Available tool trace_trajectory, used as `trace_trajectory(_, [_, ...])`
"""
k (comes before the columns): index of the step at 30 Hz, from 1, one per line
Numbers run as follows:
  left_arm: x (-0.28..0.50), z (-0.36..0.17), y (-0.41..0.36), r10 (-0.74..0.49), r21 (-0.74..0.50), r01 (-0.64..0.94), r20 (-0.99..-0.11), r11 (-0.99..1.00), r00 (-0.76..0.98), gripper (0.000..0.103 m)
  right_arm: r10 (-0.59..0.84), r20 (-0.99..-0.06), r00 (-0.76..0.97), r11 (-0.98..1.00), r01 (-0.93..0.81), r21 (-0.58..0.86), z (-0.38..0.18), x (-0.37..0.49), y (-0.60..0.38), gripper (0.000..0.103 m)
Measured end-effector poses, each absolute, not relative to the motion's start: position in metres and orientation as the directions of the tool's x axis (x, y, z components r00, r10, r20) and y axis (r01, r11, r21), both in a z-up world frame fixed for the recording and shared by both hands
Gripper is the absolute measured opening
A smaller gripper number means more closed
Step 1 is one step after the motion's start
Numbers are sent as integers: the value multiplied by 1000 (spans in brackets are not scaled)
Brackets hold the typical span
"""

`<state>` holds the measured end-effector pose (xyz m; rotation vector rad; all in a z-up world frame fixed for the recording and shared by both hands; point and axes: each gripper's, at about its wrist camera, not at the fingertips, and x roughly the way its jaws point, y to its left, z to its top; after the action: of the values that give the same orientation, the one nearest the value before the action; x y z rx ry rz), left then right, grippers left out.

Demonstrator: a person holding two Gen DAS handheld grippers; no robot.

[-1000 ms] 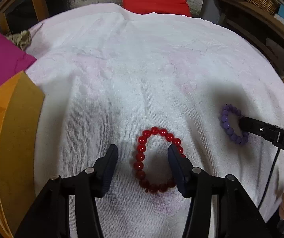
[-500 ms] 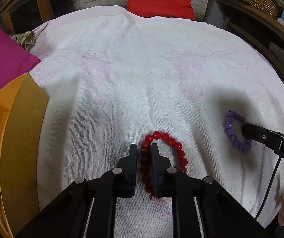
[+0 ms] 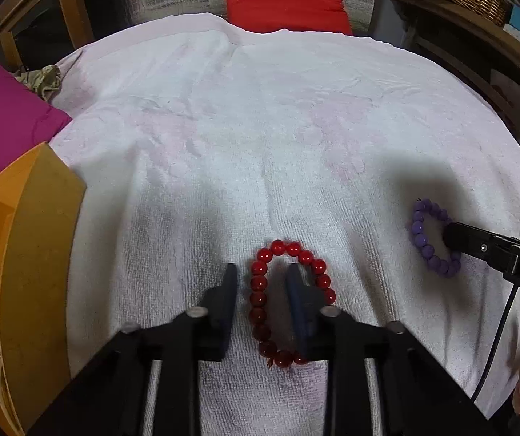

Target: Organize jewelry

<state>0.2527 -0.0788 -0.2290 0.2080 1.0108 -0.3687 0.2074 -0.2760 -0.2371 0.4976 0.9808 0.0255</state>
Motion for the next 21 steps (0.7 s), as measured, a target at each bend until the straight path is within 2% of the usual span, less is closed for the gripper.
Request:
trace_trajectory(2, [252,-227,-77,-200,0,382,-851,924,485,10,240,-789,565,889,199,413,-237,208,-276,13])
trace_trajectory(11, [246,-221,-78,-173,38,370,-836,928,520,10,216,-780,587,907,175,382,-231,206,-272,11])
trace_trajectory(21, [247,-222,-76,-158,64,386,-841,920,518,10,247,-784,570,884,199,423,-234,208,-274,13])
